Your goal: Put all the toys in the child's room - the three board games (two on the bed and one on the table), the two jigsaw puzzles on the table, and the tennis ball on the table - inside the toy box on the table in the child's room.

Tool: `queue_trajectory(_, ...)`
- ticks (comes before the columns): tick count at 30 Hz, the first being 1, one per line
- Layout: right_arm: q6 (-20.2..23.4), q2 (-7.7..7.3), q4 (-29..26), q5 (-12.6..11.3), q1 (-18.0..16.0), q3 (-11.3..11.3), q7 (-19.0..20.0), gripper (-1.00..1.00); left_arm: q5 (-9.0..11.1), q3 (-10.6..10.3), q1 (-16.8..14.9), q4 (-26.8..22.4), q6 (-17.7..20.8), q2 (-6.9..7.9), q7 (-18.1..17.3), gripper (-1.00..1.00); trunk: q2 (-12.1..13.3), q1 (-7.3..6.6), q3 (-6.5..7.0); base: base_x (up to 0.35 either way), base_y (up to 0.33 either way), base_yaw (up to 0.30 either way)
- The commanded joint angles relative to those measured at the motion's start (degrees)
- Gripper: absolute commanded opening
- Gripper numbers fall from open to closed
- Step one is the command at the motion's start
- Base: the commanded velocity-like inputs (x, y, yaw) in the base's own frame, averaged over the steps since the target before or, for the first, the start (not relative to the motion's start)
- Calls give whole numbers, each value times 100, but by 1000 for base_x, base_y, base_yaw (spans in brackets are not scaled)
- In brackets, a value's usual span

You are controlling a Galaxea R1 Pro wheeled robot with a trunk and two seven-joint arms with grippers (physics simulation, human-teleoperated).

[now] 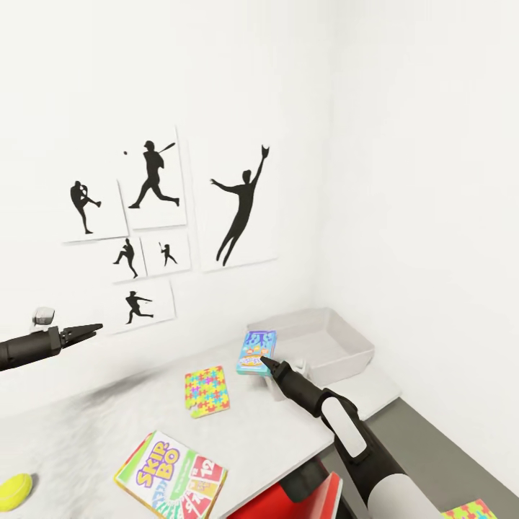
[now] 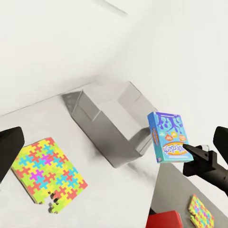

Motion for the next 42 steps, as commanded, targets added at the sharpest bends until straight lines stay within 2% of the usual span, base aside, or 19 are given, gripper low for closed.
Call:
queue_trajectory(1, 27, 0, 0, -37, -5, -2, 1, -100, 5, 2, -5, 1, 59, 1, -18, 100, -10, 2, -12, 0, 11, 26)
queue_trajectory(36, 27, -6, 3, -37, -5, -8, -32, -100, 6, 2, -5, 1, 56, 1, -18, 100, -10, 2, -12, 0, 1, 2)
queue_trajectory(42, 53, -60, -11, -44, -5, -7, -43, -100, 9, 1, -5, 1, 55, -5, -18, 100, -10, 2, -12, 0, 0, 0)
